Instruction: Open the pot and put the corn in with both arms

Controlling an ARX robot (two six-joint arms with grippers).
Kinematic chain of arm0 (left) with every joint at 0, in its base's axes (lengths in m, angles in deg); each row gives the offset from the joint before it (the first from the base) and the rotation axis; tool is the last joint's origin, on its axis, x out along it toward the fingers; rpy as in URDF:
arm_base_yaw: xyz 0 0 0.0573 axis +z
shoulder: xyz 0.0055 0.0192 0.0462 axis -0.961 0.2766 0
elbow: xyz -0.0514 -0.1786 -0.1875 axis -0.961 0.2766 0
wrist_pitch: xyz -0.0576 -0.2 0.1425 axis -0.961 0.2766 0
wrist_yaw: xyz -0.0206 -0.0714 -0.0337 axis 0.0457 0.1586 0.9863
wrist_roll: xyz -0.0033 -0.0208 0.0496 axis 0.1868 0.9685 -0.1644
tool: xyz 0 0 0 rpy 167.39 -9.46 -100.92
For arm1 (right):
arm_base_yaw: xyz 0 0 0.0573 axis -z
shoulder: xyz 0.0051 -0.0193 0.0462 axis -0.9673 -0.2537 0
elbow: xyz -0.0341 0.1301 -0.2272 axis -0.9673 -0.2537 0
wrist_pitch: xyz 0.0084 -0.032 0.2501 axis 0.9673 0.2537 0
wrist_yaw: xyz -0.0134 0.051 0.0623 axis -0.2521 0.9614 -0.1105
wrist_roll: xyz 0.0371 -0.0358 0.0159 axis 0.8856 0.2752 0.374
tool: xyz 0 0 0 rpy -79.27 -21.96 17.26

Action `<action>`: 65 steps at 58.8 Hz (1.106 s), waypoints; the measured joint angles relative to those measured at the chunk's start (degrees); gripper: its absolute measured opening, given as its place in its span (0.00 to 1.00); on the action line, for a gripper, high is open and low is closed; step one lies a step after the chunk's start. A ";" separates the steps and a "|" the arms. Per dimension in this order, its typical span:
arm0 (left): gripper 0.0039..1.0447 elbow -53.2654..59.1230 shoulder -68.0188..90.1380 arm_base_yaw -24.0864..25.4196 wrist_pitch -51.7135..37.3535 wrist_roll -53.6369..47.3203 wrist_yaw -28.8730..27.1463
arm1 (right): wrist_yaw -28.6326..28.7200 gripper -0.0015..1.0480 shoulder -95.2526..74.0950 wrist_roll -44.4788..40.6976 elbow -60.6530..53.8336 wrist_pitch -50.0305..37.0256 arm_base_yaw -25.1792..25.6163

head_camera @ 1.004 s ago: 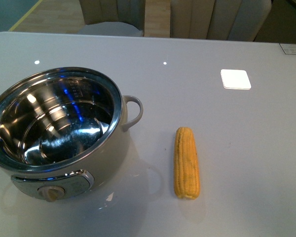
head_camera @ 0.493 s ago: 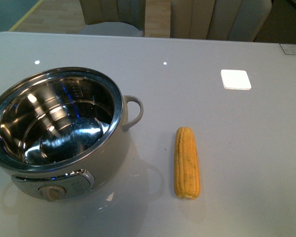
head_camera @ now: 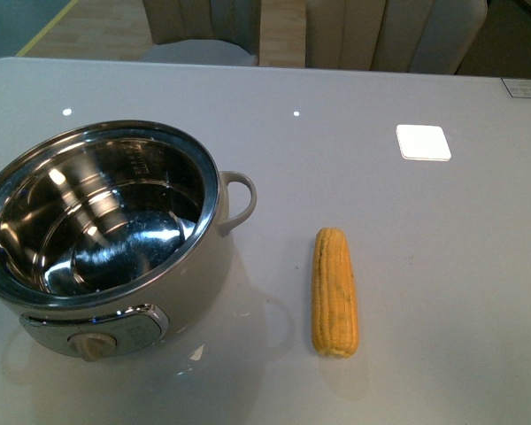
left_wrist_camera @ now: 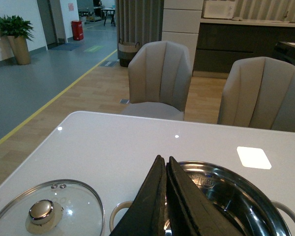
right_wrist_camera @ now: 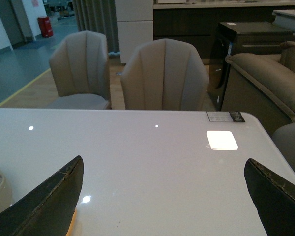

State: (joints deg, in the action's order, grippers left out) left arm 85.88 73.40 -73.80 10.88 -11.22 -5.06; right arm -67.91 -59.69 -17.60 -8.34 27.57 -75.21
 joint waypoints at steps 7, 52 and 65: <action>0.03 0.00 -3.72 0.00 3.52 0.00 -0.02 | 0.00 0.92 0.00 0.00 0.00 0.00 0.00; 0.03 -0.02 -27.10 0.00 27.34 -0.04 -0.02 | 0.00 0.92 0.00 0.00 0.00 0.00 0.00; 0.03 0.00 -27.78 0.00 27.69 -0.07 -0.02 | 0.00 0.92 0.02 0.00 0.00 0.00 0.00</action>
State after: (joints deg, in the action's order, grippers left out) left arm 85.88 45.62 -73.80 38.57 -11.29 -5.08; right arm -67.91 -59.66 -17.60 -8.34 27.57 -75.21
